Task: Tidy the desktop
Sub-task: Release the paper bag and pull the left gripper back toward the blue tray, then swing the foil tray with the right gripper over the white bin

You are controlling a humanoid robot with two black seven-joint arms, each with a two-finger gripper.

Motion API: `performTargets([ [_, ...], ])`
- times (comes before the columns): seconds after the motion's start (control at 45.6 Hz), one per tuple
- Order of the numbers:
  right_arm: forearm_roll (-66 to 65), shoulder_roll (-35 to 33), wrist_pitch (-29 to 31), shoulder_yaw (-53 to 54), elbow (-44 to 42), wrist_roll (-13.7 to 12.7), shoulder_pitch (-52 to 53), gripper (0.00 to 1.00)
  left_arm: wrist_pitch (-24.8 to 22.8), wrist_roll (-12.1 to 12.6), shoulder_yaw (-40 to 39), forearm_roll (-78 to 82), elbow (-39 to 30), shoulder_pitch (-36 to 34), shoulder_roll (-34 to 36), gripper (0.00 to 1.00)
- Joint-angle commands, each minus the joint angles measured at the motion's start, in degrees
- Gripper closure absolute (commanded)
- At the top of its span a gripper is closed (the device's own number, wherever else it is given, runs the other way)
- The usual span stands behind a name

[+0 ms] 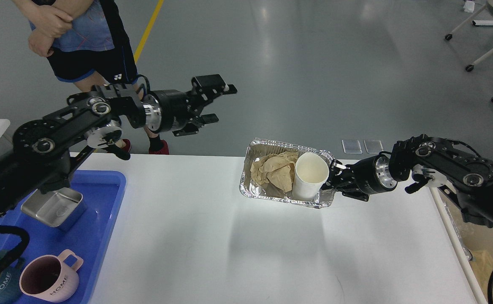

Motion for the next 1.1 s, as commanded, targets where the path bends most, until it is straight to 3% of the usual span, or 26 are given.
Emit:
performTargets([
  [0.0, 0.0, -0.1, 0.0, 0.0, 0.0, -0.1, 0.0, 1.00, 0.6, 0.1, -11.6, -4.3, -0.1, 7.5, 3.4, 0.03],
  [0.263, 0.0, 0.3, 0.0, 0.0, 0.0, -0.1, 0.0, 1.00, 0.4, -0.3, -26.9, -14.7, 0.8, 21.8, 5.1, 0.03],
  [0.373, 0.0, 0.3, 0.0, 0.0, 0.0, -0.1, 0.1, 1.00, 0.5, -2.1, -31.0, -18.0, 2.7, 25.5, 2.8, 0.03],
  [0.548, 0.1, -0.2, 0.0, 0.0, 0.0, -0.1, 0.2, 1.00, 2.1, -7.7, -35.6, -19.2, 10.1, 26.1, -3.2, 0.04],
  [0.833, 0.1, -3.6, 0.0, 0.5, 0.2, -0.1, 0.3, 1.00, 5.1, -8.2, -35.8, -19.3, 12.3, 25.9, -5.6, 0.03],
  [1.074, 0.8, -14.4, -0.1, 6.4, 0.9, 0.0, -1.8, 1.00, 5.8, -8.2, -35.3, -19.2, 13.8, 26.1, -6.3, 0.04],
])
